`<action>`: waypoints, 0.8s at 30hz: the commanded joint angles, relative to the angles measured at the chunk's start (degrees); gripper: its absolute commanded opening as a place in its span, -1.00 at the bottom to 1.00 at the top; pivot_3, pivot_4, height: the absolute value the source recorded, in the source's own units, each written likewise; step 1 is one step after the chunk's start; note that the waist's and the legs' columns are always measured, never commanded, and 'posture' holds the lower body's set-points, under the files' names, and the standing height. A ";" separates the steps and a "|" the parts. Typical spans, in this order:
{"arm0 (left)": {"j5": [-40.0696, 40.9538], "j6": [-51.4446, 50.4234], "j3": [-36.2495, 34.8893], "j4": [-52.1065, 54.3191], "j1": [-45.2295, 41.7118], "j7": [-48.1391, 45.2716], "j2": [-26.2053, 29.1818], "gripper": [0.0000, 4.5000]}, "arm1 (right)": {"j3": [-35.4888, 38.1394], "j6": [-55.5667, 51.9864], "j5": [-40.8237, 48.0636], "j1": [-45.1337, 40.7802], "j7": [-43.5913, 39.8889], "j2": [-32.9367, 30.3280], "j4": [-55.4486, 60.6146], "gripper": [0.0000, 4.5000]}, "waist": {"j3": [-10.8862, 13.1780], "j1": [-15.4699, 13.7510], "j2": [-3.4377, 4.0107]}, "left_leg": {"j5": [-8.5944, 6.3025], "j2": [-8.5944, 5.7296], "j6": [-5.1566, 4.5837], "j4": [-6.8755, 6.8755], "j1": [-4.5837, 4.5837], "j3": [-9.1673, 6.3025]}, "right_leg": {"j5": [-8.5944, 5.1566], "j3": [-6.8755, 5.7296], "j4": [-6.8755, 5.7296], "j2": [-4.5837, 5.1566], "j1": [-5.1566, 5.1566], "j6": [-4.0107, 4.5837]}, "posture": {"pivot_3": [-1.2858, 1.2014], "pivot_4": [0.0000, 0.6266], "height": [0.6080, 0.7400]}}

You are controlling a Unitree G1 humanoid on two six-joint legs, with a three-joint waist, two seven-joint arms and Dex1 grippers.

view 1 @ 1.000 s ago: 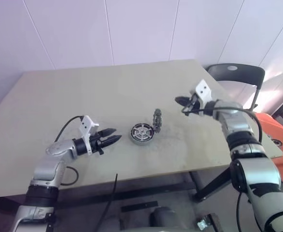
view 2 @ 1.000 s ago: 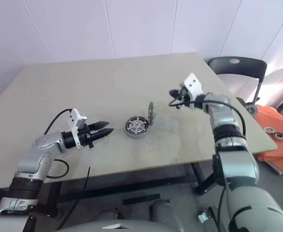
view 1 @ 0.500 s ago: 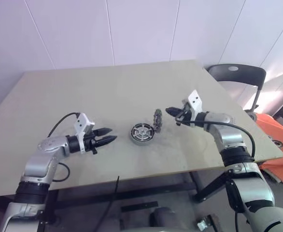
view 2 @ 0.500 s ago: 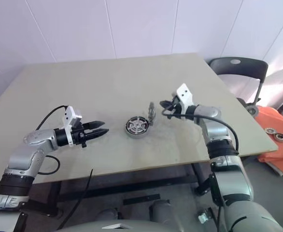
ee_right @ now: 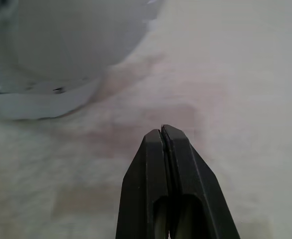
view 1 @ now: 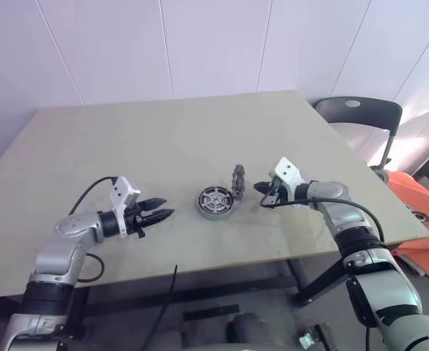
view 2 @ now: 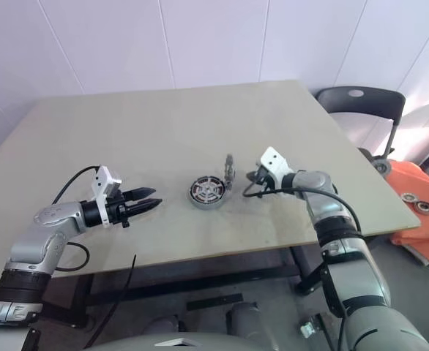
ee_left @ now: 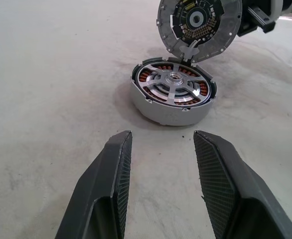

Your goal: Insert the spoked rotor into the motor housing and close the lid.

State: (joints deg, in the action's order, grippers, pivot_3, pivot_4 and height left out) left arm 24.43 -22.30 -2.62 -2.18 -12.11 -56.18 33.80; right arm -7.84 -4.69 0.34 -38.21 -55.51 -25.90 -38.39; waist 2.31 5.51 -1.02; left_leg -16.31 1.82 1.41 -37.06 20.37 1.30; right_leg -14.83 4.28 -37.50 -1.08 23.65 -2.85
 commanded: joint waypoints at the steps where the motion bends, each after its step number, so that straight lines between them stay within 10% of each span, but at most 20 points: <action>1: 0.82 0.42 -1.46 1.54 -0.79 0.18 0.21 -0.06 | 0.76 -0.07 1.80 -1.65 -2.19 -0.08 2.06 -0.99 | 0.00 -0.02 0.00 | 0.00 0.00 0.00 0.00 0.00 0.00 | 0.00 0.00 0.00 0.00 0.00 0.00 | 0.03 -1.00 1.00; 24: 1.04 -0.92 -2.24 3.17 -0.25 0.82 0.55 -0.06 | -1.41 1.01 3.32 -7.02 -7.14 3.42 1.82 -0.99 | 0.00 0.05 0.00 | 0.00 0.01 0.00 -0.02 -0.02 -0.02 | 0.02 -0.01 -0.04 0.00 0.00 -0.01 | 0.03 -1.00 1.00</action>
State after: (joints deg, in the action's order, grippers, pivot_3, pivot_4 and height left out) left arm 24.43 -23.29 -3.23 -1.21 -11.90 -55.65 33.91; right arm -8.82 -4.66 3.60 -43.32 -61.42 -22.41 -36.69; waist 2.30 5.56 -1.03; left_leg -16.31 1.84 1.41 -37.07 20.35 1.29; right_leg -14.82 4.27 -37.54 -1.07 23.66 -2.86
